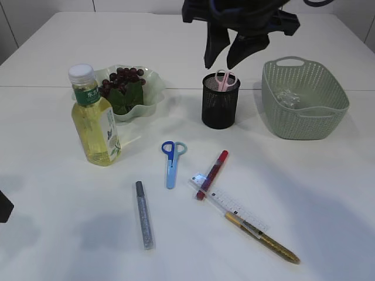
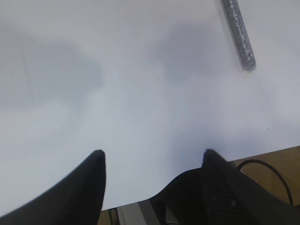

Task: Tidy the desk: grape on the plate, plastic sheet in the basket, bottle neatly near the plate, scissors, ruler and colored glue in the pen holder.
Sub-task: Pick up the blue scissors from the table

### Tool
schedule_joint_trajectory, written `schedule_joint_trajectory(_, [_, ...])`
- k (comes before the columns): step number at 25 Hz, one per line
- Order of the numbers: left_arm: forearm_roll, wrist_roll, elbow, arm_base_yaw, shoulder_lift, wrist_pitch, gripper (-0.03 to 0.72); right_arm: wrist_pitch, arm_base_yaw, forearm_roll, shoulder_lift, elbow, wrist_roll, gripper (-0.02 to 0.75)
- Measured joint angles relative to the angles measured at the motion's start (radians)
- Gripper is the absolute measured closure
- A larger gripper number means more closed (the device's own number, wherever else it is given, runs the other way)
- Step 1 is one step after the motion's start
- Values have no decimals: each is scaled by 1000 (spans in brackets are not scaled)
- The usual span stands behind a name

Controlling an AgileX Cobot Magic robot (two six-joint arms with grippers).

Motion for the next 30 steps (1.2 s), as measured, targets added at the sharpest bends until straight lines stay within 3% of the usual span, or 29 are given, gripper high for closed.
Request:
schedule_joint_trajectory(15, [0, 0, 0, 0, 0, 0, 220, 24, 115, -56, 304, -352, 65, 428])
schedule_joint_trajectory(30, [0, 0, 0, 0, 0, 0, 221, 24, 130, -91, 523, -377, 121, 432])
